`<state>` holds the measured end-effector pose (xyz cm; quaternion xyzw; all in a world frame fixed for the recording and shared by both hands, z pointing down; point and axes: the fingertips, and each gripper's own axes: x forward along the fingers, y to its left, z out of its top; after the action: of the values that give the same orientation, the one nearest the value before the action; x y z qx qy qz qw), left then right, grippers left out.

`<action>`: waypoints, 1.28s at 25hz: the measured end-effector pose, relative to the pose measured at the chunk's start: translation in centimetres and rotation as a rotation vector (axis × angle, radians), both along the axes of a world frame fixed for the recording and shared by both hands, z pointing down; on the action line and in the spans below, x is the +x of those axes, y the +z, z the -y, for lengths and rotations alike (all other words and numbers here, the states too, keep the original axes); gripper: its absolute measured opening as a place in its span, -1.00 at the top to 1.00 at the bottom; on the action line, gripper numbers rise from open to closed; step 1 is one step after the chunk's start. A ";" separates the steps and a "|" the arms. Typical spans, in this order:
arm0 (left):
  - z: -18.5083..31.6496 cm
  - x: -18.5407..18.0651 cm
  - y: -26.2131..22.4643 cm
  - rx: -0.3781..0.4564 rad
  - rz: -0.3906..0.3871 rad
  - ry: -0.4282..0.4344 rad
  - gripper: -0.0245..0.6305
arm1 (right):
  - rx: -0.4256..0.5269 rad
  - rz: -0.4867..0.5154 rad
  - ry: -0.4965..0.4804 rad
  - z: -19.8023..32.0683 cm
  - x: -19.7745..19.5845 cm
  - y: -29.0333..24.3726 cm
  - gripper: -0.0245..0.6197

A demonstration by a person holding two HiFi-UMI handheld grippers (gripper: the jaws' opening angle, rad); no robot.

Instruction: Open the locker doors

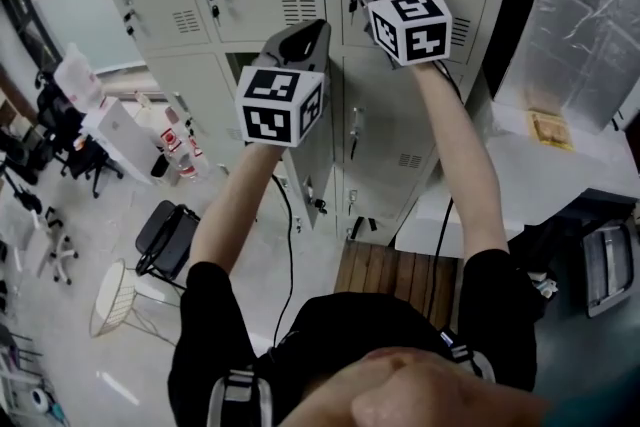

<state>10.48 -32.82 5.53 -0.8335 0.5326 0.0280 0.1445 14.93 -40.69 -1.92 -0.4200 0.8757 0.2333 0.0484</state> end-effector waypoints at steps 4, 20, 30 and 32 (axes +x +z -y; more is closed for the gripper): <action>0.1 -0.2 0.2 0.003 -0.011 0.005 0.90 | -0.035 0.008 -0.007 0.7 -0.7 0.0 0.59; -2.3 -1.4 -0.1 0.016 -0.004 0.017 0.90 | -0.132 0.078 0.040 1.7 -1.2 -1.3 0.59; -3.3 -2.1 -0.2 -0.007 -0.071 0.045 0.90 | -0.103 0.018 -0.034 -1.0 -1.7 -0.8 0.51; -3.4 -1.8 -0.2 -0.010 -0.068 0.050 0.90 | -0.099 0.022 -0.050 -1.7 -1.6 -0.8 0.50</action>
<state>8.67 -29.45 5.38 -0.8457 0.5164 0.0573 0.1215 13.33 -38.97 -2.69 -0.4024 0.8958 0.1838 0.0427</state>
